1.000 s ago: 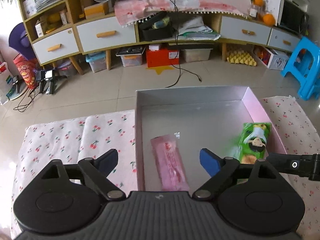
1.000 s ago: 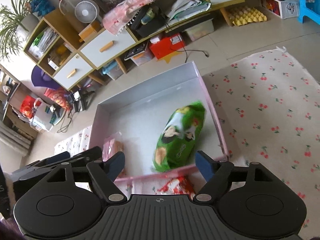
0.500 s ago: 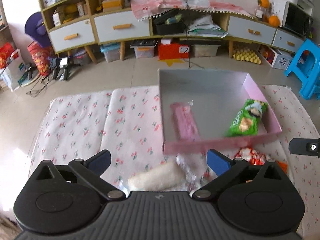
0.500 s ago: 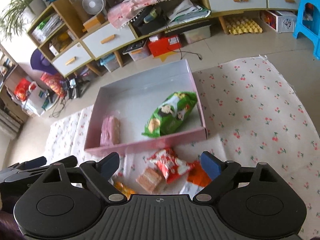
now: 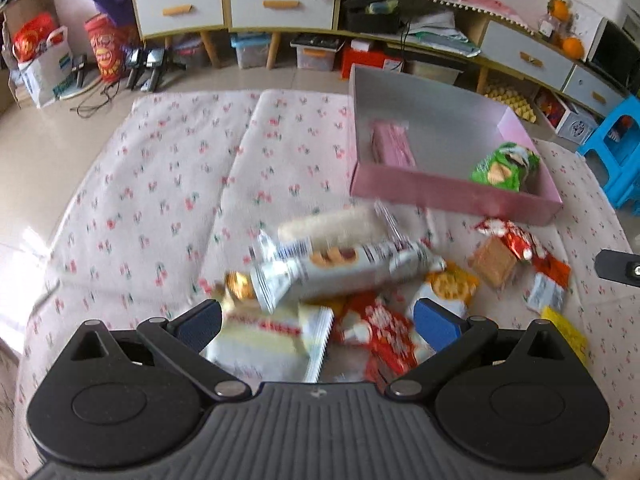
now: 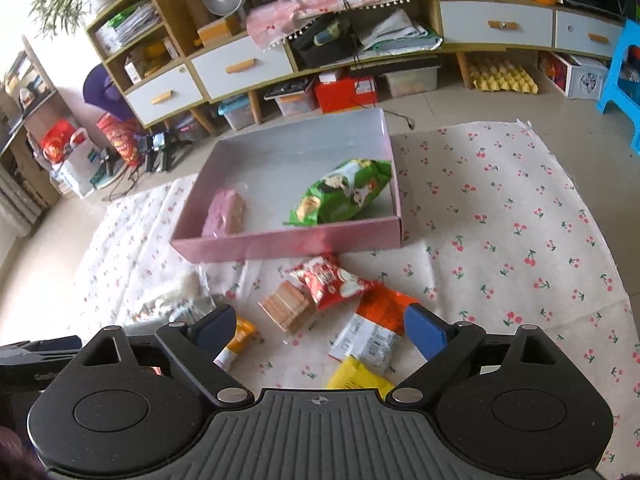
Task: Organize snacks
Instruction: 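Move both tools back over the remaining snacks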
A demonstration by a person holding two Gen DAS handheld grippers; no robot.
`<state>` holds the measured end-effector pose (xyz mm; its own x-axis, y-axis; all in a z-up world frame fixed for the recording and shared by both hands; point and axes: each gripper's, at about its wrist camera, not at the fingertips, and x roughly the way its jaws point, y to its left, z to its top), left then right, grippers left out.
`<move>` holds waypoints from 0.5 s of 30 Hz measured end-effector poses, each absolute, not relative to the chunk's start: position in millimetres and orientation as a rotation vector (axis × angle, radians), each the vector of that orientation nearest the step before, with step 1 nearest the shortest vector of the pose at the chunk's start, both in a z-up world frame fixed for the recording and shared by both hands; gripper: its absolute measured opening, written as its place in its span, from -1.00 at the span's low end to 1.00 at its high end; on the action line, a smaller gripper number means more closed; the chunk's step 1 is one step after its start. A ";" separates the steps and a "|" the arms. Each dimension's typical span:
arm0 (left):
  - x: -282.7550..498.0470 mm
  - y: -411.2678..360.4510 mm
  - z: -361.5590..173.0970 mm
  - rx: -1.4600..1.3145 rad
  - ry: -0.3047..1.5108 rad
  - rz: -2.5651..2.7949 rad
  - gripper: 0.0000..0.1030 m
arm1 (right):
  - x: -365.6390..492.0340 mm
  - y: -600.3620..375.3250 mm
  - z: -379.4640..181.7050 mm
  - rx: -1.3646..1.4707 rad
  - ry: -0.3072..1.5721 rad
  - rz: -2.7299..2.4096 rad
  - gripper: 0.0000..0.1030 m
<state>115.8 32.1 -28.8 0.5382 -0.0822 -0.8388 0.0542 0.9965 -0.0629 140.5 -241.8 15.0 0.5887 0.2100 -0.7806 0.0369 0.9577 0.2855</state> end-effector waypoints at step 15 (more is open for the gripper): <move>64.1 6.4 -48.5 0.046 1.016 -0.152 0.99 | 114.2 -261.4 -27.5 0.102 1.061 0.173 0.81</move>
<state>64.1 6.4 -48.5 0.5171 -0.1054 -0.8494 0.1482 0.9884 -0.0324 114.2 -261.4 -27.5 0.4758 0.1902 -0.8587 -0.0920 0.9817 0.1664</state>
